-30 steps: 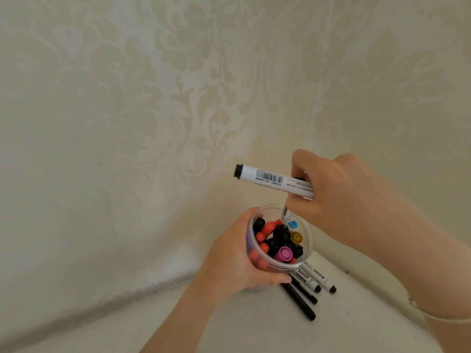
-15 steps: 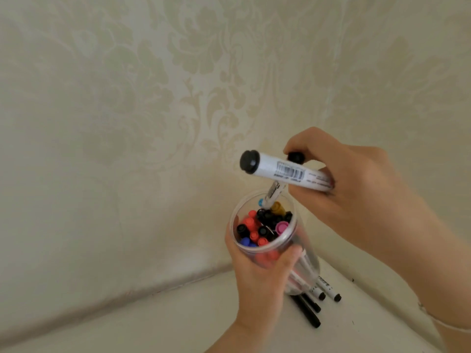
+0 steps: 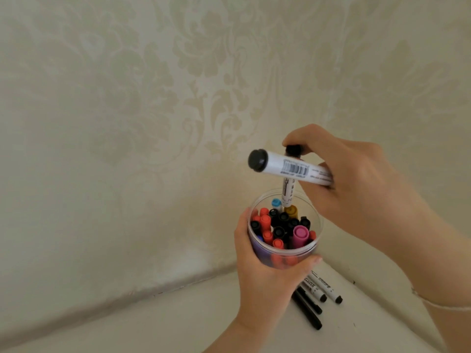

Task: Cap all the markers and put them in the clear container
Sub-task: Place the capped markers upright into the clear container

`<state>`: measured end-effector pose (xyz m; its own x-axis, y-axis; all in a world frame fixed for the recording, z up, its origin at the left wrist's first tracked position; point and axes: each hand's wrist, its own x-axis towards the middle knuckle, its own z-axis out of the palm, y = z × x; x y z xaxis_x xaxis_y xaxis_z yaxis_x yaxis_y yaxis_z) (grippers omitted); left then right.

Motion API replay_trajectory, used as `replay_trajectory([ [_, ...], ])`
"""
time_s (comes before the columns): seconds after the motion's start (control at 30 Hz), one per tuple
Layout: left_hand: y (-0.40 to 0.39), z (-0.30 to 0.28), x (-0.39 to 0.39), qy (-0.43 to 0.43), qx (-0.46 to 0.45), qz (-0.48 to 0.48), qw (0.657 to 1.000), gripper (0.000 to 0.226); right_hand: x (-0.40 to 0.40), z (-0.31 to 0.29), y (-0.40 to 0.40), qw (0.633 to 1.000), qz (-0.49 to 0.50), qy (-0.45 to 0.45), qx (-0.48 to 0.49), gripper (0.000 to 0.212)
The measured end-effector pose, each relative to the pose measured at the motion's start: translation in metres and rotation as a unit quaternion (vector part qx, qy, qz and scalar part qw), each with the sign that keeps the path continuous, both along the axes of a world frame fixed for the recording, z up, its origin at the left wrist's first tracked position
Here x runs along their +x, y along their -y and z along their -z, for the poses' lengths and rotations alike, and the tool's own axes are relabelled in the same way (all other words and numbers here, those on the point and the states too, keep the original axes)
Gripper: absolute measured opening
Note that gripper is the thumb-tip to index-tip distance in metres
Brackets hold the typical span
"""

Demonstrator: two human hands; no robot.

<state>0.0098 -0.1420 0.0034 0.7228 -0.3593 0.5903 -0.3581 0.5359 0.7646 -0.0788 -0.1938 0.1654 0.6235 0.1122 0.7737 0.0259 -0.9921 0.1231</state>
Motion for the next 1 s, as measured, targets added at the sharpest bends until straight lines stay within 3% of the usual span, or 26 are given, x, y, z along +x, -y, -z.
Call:
replay_trajectory([
  [0.3,0.001,0.004,0.006,0.106,-0.016,-0.051,0.993,0.106,-0.003,-0.01,0.01,1.0,0.003,0.009,-0.003,0.018],
  [0.43,0.001,0.004,0.011,0.131,-0.011,-0.074,0.989,0.107,-0.003,-0.01,0.005,0.998,-0.049,0.034,0.027,0.018],
  [0.53,0.0,0.003,0.012,0.127,-0.013,-0.072,0.989,0.107,-0.002,-0.009,0.002,0.994,-0.091,0.043,0.043,0.013],
  [0.6,0.0,0.004,0.014,0.122,-0.012,-0.071,0.99,0.108,0.0,-0.008,0.001,0.995,-0.093,0.037,0.017,0.022],
  [0.8,0.002,0.008,0.013,0.088,0.006,-0.061,0.994,0.109,0.004,-0.005,0.003,0.997,-0.061,0.008,-0.048,0.034],
  [1.0,0.0,0.006,0.014,0.069,0.002,-0.053,0.996,0.106,0.005,-0.008,0.008,0.996,-0.012,-0.002,-0.087,0.026],
])
